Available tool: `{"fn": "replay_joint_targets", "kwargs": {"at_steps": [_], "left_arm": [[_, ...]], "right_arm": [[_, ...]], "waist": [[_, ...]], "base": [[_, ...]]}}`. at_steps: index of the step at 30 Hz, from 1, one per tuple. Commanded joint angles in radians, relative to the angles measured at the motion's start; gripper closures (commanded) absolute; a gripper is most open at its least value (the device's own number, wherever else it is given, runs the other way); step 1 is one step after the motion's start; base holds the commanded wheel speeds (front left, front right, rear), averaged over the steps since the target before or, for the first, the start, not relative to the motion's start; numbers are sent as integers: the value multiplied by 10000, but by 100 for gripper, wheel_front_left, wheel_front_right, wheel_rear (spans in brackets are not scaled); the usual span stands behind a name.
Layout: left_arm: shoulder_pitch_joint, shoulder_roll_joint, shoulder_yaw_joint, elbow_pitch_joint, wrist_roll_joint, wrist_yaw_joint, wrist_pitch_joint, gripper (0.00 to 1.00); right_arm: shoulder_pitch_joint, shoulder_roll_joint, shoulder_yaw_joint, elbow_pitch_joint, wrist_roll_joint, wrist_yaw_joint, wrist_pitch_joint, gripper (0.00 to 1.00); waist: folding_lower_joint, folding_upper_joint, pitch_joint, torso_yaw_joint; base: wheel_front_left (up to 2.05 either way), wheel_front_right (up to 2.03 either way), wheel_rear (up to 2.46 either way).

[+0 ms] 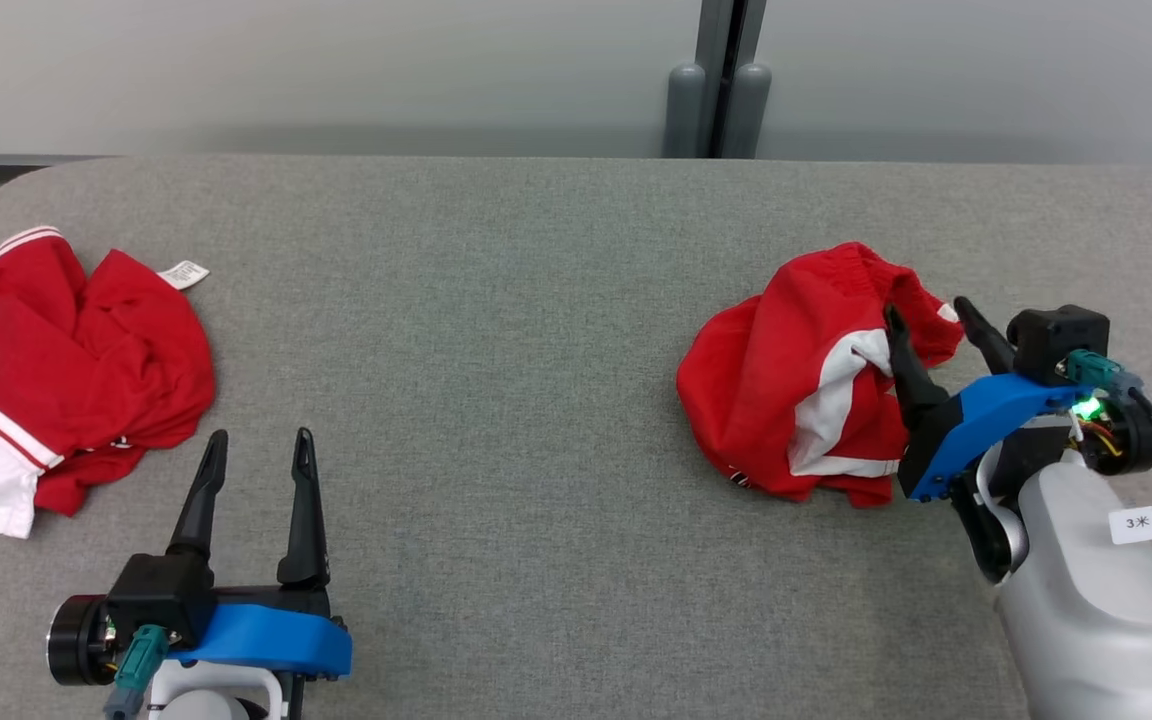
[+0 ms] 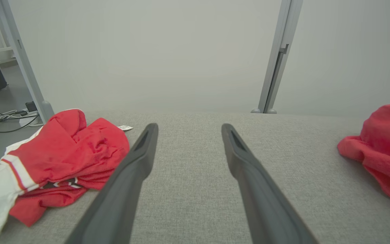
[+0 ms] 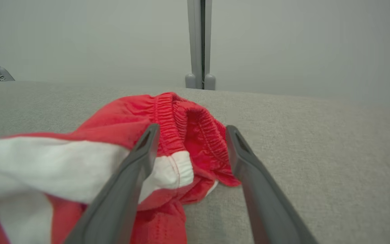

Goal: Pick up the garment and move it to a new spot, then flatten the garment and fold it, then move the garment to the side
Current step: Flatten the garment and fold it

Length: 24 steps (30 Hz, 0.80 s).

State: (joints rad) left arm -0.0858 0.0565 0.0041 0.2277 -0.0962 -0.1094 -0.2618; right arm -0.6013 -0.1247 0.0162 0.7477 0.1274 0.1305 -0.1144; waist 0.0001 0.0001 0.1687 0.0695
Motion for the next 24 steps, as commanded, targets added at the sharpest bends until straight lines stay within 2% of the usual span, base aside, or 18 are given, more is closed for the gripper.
{"fn": "replay_joint_targets", "kwargs": {"at_steps": [1,8,17,18,19,20,24], "left_arm": [[-140,-14,-21,37,44,-45,-48,0],[-280,-27,-6,158,86,-80,-48,0],[-417,-29,-75,356,153,-135,-48,0],[-415,-31,-89,374,166,-141,-48,0],[-409,-31,-97,393,174,-148,-48,0],[-399,-30,-98,413,175,-152,-48,0],[-296,-31,-54,480,181,-158,-48,0]], "right_arm": [[-170,-1,15,224,166,5,16,0],[-262,305,403,1684,993,5,-228,0],[-329,658,1375,2855,2042,5,-394,2],[-342,676,1498,2915,2160,5,-404,43],[-357,694,1610,2947,2303,5,-470,74],[-356,704,1698,2992,2431,5,-515,100],[-383,599,1914,3046,2817,5,-963,100]], "waist": [[-1,-1,102,98],[-1,-1,176,203],[-1,-1,71,372],[-1,-1,59,386],[-1,-1,45,400],[-1,-1,26,413],[-1,-1,-106,402]], "base": [[0,0,0],[0,0,0],[0,0,0],[0,0,0],[0,0,0],[0,0,0],[0,0,0]]}}
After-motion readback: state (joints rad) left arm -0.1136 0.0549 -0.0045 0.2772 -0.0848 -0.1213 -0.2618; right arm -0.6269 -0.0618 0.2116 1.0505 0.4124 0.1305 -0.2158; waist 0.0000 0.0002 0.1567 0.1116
